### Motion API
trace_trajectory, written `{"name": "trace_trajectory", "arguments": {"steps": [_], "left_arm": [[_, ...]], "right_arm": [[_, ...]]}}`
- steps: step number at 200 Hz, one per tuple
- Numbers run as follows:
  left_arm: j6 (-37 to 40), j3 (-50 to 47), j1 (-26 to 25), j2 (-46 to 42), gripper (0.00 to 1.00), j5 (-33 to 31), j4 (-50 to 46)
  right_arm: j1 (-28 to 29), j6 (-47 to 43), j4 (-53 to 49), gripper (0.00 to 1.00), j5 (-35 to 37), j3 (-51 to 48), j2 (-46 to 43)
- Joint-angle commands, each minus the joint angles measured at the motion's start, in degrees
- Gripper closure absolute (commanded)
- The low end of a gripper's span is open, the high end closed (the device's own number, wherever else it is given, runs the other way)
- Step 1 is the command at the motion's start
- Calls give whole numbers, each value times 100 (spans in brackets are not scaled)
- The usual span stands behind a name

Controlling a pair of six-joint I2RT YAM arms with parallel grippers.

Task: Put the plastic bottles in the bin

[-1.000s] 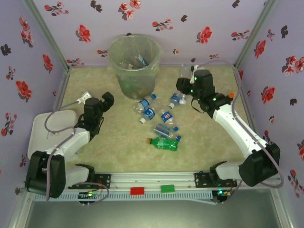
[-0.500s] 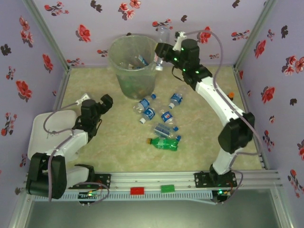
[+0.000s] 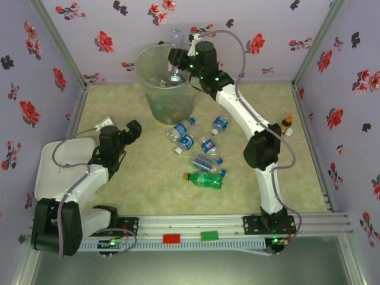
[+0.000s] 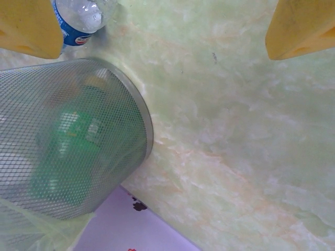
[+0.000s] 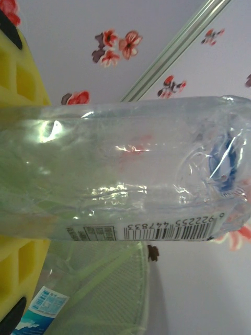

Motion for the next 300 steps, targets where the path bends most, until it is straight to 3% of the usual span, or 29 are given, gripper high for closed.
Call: {"name": "trace_trajectory", "arguments": {"steps": [1,25,54,68,114,145,190,227,255,300], "left_arm": [[219,-124,54,-156,0,32,-138],[247,-128,50,-181,0,39,-194],[291,-137,50,-198,0,104,-197],[328,-157,55,-202,0,179,-124],[400,-102,47,-134,0,572,74],[543,-4,-80,-90,0,867,166],[586,122,-467,167,0,814,274],[1033,637,-1064,662,0,787,-41],[1524,1234,-1553,1203,0,796,-469],[2084,2271,-2291,2047,0,783,-1084]], "right_arm": [[58,-185,-421,60,200,416,290],[100,-233,-498,53,214,580,457],[128,-412,-705,13,249,935,564],[128,-514,-849,1,290,1121,556],[133,-867,-1103,0,315,1137,108],[137,-997,-1093,0,556,319,-599],[128,-1226,-995,0,1460,-1677,-2035],[120,-1072,-650,0,2978,-3779,-3355],[86,-813,-945,0,3839,-4915,-4106],[-155,-414,-1230,0,4213,-6399,-4925]]}}
